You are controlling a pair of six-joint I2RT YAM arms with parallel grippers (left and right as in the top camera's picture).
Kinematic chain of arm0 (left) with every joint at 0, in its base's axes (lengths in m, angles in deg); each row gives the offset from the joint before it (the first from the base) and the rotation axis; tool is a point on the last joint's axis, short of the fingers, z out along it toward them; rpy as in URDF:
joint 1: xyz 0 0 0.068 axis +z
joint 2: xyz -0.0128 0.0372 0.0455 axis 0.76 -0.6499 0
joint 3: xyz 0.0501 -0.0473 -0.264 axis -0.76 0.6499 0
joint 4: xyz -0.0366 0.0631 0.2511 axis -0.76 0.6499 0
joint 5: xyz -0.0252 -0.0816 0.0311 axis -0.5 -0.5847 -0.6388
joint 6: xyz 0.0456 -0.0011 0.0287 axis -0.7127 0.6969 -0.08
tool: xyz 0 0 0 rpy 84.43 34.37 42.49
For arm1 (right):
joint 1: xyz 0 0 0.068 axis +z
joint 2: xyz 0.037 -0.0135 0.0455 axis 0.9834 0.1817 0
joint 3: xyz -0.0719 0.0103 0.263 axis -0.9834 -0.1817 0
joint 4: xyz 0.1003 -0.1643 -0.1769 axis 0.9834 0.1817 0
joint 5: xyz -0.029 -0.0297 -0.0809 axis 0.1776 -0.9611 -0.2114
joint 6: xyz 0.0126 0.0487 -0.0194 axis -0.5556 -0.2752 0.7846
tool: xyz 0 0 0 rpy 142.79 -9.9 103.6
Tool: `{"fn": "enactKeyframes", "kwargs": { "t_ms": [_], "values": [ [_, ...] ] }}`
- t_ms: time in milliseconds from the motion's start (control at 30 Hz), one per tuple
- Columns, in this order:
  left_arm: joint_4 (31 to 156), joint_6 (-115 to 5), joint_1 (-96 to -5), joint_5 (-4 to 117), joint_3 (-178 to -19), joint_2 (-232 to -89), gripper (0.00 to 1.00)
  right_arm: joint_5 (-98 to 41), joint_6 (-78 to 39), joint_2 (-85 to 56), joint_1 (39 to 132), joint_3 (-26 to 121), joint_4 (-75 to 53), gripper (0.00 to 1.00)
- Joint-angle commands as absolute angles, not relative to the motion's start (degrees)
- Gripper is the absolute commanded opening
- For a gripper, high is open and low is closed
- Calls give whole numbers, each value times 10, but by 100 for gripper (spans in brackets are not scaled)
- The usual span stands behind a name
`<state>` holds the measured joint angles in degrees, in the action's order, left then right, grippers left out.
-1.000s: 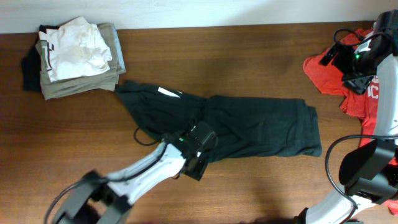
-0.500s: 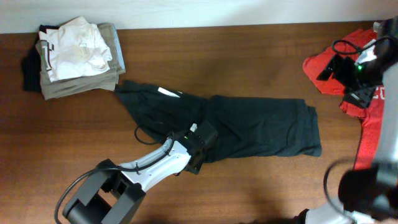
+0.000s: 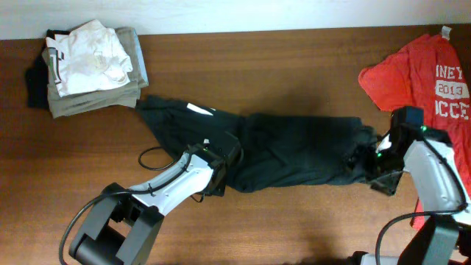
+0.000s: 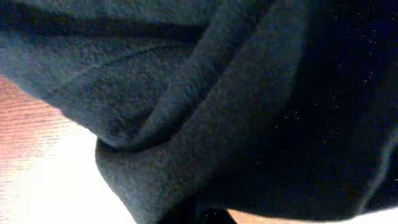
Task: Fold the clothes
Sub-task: 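Grasp the dark shirt's right end with the right gripper, then lift the dark shirt with both grippers and shake it out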
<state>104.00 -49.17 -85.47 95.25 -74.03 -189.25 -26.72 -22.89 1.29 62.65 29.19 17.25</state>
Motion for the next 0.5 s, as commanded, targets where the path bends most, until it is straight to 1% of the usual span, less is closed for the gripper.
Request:
{"fn": "enactKeyframes", "kwargs": {
  "t_ms": [0, 33, 100, 167, 200, 233, 300, 467],
  "values": [
    [1040, -481, -852, 958, -749, -1895, 1, -256, -264, 8, 627, 227, 101, 74],
    [1040, -481, -852, 958, -749, -1895, 0, -251, -268, 13, 626, 196, 58, 74],
    [1040, -481, -852, 958, -749, -1895, 0, -252, -268, 28, 626, 180, 12, 70],
    [1040, -481, -852, 958, -749, -1895, 1, -270, -268, 39, 626, 180, -1, 61],
    [1036, -481, -852, 958, -749, -1895, 1, -308, -269, 47, 626, 180, -1, 60],
    [1033, -481, -852, 958, -749, -1895, 0, -317, -269, 60, 626, 180, -3, 60],
    [1032, -481, -852, 958, -749, -1895, 1, -313, -273, 89, 626, 180, -10, 57],
    [1032, -481, -852, 958, -749, -1895, 0, -314, -283, 94, 626, 180, -50, 57]
  ]
}}
